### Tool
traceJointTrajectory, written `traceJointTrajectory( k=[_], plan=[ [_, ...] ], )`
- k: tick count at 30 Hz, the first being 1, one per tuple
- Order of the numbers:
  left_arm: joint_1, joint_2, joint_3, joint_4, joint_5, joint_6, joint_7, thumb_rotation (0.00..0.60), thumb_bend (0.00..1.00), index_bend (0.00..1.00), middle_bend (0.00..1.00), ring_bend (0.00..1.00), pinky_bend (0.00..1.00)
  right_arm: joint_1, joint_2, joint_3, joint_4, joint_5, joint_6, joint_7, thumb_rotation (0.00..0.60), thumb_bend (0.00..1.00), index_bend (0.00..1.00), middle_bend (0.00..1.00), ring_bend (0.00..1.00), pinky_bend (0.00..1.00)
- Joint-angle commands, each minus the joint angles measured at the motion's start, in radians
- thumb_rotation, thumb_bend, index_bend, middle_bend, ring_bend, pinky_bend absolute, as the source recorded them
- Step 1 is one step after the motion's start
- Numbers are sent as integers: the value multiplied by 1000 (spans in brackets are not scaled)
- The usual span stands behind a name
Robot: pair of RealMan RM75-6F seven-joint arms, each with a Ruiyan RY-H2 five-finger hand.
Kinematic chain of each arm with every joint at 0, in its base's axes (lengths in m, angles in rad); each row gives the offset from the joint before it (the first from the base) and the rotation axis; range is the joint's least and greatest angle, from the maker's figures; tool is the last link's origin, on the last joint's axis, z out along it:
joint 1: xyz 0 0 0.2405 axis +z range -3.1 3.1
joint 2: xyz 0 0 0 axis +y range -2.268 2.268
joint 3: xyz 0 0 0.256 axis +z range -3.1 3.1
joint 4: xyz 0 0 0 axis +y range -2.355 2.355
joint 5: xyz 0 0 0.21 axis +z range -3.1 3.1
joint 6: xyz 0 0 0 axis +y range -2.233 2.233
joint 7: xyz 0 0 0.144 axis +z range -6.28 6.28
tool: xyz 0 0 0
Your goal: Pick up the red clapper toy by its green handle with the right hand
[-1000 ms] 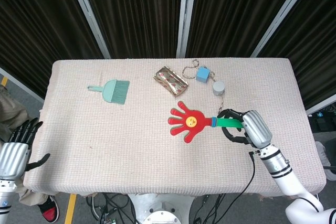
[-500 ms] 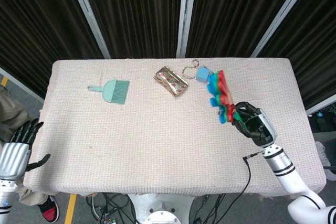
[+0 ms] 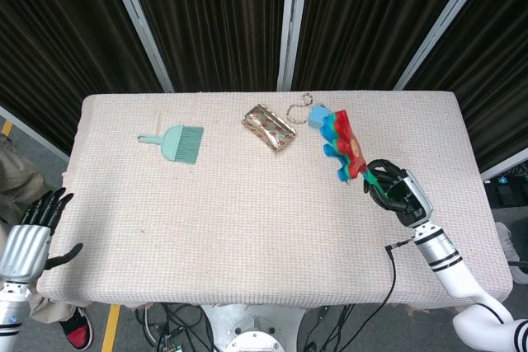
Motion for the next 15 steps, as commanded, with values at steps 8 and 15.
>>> traceJointTrajectory(
  k=[8, 15],
  plan=[
    [-1, 2, -1, 1, -2, -1, -5, 600, 189, 80, 33, 0, 134, 9, 37, 54, -240, 339, -54, -1668, 600, 957, 866, 777, 926, 1000],
    [-3, 5, -6, -1, -4, 2, -3, 600, 189, 80, 33, 0, 134, -33, -2, 95, -192, 201, 64, -1425, 600, 930, 846, 752, 926, 1000]
  ],
)
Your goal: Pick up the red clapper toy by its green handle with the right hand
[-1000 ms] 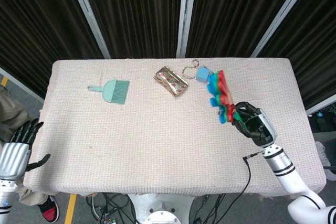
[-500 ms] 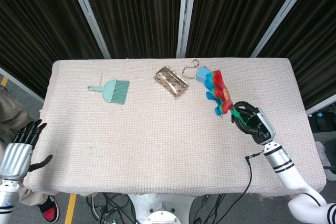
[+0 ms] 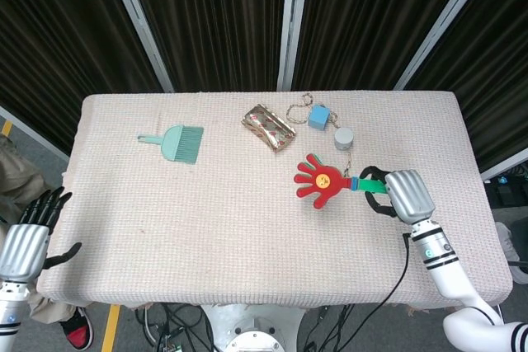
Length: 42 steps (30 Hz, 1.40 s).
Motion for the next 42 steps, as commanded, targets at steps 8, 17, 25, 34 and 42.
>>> traceJointTrajectory(
  k=[8, 17, 25, 34, 42],
  plan=[
    [0, -2, 1, -2, 3, 3, 5, 600, 188, 80, 33, 0, 134, -96, -72, 107, 26, -149, 261, 925, 600, 933, 846, 752, 926, 1000],
    [-1, -4, 4, 1, 5, -1, 3, 600, 188, 80, 33, 0, 134, -129, -5, 87, 87, -163, 191, 1758, 600, 945, 846, 752, 925, 1000],
    [-5, -4, 7, 2, 9, -8, -7, 600, 188, 80, 33, 0, 134, -117, -33, 57, 158, -186, 161, 1763, 600, 945, 846, 756, 926, 1000],
    [-9, -5, 8, 7, 9, -13, -22, 600, 189, 80, 33, 0, 134, -74, -59, 21, 206, -238, 118, 982, 600, 922, 827, 797, 926, 1000],
    [-9, -1, 12, 3, 16, -10, -18, 600, 187, 79, 33, 0, 134, -27, -4, -2, 97, -182, -30, 381, 600, 876, 823, 800, 926, 1000]
  ],
)
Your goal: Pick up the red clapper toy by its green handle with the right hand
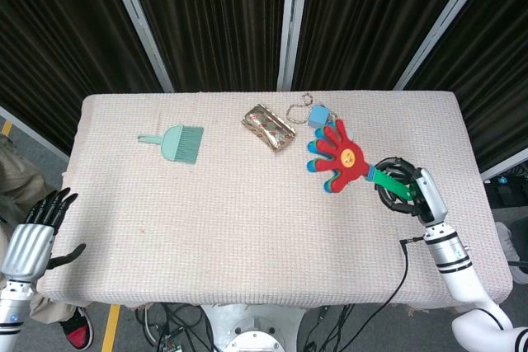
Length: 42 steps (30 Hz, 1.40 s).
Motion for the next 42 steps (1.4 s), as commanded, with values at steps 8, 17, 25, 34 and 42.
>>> traceJointTrajectory(
  k=[8, 17, 25, 34, 42],
  plan=[
    [-4, 7, 1, -9, 3, -3, 6, 600, 188, 79, 33, 0, 133, 46, 69, -22, -132, 123, -180, -809, 600, 867, 821, 800, 926, 1000],
    [-9, 8, 1, -13, 1, -12, 11, 600, 188, 80, 33, 0, 133, 28, 42, -32, -85, -1, -73, -502, 600, 812, 817, 799, 925, 1000],
    [-9, 4, 3, -9, -1, -15, 9, 600, 188, 80, 33, 0, 129, 19, 52, -28, -42, -96, 81, 250, 600, 815, 814, 799, 924, 1000],
    [-6, -1, 8, 0, -1, -15, 4, 600, 188, 80, 33, 0, 129, 8, 13, -64, 43, -90, 80, 236, 600, 789, 813, 789, 910, 1000],
    [-8, -6, 7, 6, -3, -18, -1, 600, 186, 80, 33, 0, 130, 42, 7, -101, 68, -123, -5, -116, 600, 778, 813, 789, 913, 1000]
  ],
)
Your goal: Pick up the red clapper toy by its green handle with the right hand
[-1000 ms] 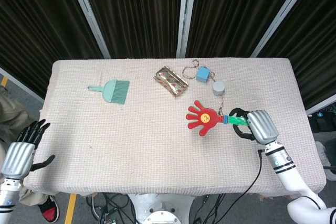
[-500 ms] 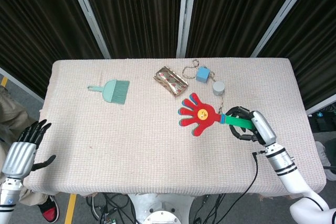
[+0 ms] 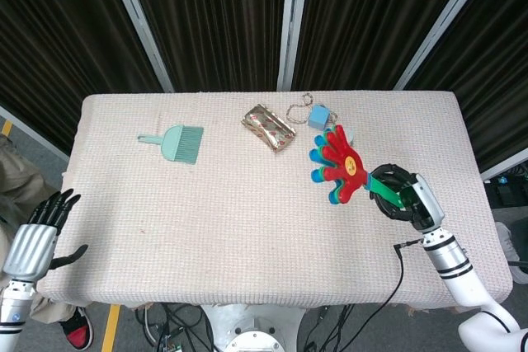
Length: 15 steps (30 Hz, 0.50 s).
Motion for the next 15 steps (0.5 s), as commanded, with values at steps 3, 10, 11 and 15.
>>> traceJointTrajectory(
  k=[3, 10, 11, 15],
  plan=[
    [-4, 0, -2, 2, -2, -6, -2, 600, 186, 80, 33, 0, 129, 32, -11, -39, 47, -10, -119, -765, 600, 778, 814, 789, 913, 1000],
    [0, -4, 3, 6, -3, -4, -5, 600, 186, 80, 33, 0, 129, 23, -1, -22, -73, 105, -180, -1103, 600, 787, 820, 789, 913, 1000],
    [1, -4, 3, 7, -3, -3, -6, 600, 186, 80, 33, 0, 129, 23, 1, -19, -80, 111, -182, -1104, 600, 786, 820, 790, 913, 1000],
    [3, -5, 3, 8, -2, 1, -8, 600, 186, 80, 33, 0, 129, 25, 3, -22, -88, 108, -188, -1041, 600, 781, 820, 788, 913, 1000]
  ],
)
